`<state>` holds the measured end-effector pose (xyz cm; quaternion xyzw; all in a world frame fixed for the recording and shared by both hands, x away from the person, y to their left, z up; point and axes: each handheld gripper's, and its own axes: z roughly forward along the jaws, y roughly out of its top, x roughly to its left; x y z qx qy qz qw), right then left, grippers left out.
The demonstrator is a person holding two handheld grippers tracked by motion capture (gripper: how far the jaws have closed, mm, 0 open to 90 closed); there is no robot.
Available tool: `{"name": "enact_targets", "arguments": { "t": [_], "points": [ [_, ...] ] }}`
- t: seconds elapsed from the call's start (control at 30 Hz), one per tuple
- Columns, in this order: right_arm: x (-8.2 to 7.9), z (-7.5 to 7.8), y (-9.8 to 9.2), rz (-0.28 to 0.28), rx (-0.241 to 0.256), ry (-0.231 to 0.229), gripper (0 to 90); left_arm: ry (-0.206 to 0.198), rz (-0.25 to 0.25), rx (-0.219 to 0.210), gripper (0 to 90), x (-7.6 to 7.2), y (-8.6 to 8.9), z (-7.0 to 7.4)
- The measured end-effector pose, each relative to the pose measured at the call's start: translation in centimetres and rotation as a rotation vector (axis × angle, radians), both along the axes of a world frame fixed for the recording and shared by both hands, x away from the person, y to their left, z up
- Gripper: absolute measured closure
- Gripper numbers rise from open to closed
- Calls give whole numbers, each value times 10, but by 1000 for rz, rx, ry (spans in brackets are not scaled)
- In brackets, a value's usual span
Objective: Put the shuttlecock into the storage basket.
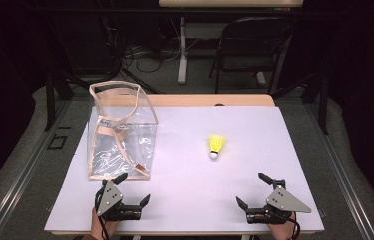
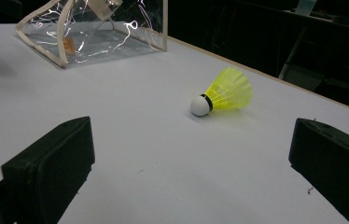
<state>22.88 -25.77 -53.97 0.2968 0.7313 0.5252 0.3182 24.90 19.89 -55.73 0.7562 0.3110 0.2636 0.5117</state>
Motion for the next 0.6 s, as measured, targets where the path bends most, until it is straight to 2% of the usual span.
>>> {"name": "enact_targets", "arguments": {
  "t": [0.6],
  "points": [
    [2, 0, 3, 11, -11, 3, 0, 20, -18, 19, 0, 3, -14, 5]
  ]
}}
